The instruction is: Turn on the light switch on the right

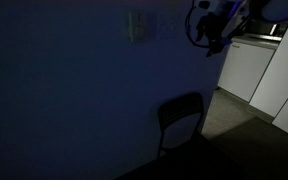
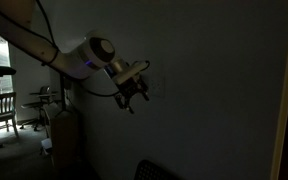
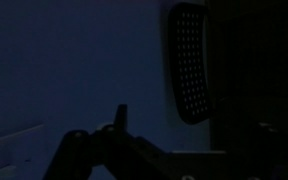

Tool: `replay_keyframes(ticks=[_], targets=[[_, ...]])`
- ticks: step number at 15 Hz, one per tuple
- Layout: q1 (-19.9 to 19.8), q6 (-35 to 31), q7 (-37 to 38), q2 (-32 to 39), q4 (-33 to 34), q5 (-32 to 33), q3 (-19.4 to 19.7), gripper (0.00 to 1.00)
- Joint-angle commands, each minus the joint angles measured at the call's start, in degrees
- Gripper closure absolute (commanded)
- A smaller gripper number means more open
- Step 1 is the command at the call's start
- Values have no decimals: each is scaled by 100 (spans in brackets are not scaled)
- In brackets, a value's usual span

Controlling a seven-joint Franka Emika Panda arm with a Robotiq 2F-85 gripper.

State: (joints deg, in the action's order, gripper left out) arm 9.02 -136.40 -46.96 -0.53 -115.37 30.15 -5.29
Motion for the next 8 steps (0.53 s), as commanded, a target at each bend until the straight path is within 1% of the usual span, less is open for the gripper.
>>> replay_keyframes(ticks=[1, 2, 3, 5, 7, 8], targets=[[-245, -37, -1016, 860, 860, -924, 62, 0], [-190, -115, -631, 444, 382, -588, 13, 0], [-241, -110, -778, 631, 557, -733, 28, 0], [-268, -105, -828, 824, 753, -793, 32, 0], [-251, -183, -876, 769, 683, -701, 12, 0], [-255, -264, -927, 798, 719, -758, -12, 0]])
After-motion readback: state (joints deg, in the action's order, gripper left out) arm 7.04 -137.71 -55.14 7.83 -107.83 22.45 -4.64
